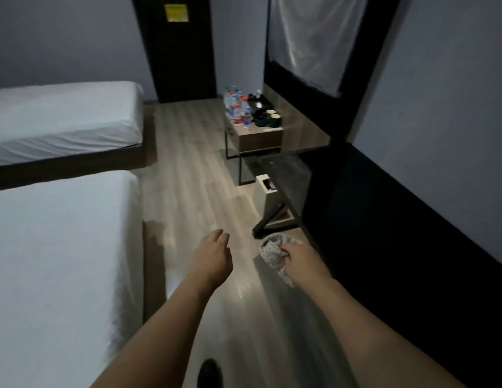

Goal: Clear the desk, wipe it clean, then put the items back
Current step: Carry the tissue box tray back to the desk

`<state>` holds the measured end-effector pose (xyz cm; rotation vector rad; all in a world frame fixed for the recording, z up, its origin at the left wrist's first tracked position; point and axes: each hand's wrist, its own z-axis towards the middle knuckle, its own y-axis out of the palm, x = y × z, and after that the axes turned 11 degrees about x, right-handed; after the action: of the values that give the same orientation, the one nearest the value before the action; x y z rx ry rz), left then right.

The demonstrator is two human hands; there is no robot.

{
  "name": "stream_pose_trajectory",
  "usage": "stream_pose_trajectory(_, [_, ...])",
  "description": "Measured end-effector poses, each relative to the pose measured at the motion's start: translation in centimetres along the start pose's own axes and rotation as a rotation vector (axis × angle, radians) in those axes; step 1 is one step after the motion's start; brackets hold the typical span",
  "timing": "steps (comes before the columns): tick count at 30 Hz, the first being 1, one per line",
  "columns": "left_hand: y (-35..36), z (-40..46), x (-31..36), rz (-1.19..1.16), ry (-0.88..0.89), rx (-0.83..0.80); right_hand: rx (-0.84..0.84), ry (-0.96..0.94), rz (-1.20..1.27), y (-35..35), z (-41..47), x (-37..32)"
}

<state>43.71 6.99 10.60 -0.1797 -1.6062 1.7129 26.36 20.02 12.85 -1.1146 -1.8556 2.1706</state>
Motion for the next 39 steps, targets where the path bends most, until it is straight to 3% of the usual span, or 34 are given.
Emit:
stream_pose_trajectory(7, [-1.8,10.0,-11.6,0.034,-0.091,0.065,-0.048,-0.094,-0.017,5.8,14.2,-9.4])
stream_pose_trajectory(14, [-3.7,23.1,-18.5,0.021,-0.088,0.069,-0.019,-0.063,-0.002,8.1,27.0,-15.3])
stream_pose_trajectory(24, [0.9,45.3,-23.6,0.002,-0.053,-0.007,0.015,-0.002,-0.011,11.9,48.8,-15.1])
stream_pose_trajectory(39, [7.0,82.5,-27.3,0.078,0.065,-0.146,0.002,0.077,-0.018,11.7,83.3,-15.3])
